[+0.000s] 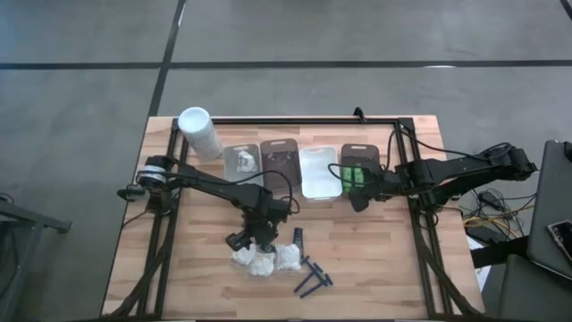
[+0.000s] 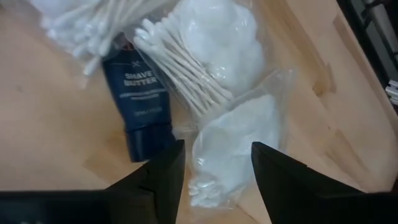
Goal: Pick & Place Travel size toiletries
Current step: Put the left cotton pack in the left white bin
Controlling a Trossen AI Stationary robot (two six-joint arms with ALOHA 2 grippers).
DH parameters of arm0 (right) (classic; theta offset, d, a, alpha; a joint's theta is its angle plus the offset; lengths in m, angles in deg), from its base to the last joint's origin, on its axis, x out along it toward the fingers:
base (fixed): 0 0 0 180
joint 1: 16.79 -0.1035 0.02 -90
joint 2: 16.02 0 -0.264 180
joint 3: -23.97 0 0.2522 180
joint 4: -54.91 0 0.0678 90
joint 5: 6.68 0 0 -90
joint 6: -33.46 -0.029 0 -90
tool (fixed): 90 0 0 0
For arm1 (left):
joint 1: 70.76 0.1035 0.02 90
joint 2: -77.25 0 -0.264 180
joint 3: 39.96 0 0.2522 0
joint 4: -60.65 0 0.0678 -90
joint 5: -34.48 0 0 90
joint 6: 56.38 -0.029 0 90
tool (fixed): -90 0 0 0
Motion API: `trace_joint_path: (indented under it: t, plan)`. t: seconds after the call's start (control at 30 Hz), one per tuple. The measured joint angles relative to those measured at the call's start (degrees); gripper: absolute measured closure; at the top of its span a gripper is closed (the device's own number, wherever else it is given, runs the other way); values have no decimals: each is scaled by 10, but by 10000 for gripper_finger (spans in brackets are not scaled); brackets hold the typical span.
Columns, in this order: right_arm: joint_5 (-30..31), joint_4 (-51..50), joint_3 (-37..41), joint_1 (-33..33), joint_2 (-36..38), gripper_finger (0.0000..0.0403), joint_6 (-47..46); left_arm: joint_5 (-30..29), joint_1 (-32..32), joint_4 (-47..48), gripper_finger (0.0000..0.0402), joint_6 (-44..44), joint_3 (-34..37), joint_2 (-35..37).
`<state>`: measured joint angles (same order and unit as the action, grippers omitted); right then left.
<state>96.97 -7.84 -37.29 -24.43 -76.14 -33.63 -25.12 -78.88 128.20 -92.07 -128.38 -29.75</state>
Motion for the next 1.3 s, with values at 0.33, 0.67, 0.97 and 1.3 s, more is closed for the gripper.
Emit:
trace_joint_path:
  t: [0.33,0.67,0.97,1.3]
  plan:
    - [0,0,0,0,0,60,0,-14,-2,-23,310,-2,28,1]
    - [0,0,0,0,0,58,3,-38,-2,41,397,40,35,20]
    - [0,0,0,0,0,82,14,-184,5,121,400,152,-25,177]
    - [14,1,0,0,0,68,28,-381,157,207,400,174,-85,259]
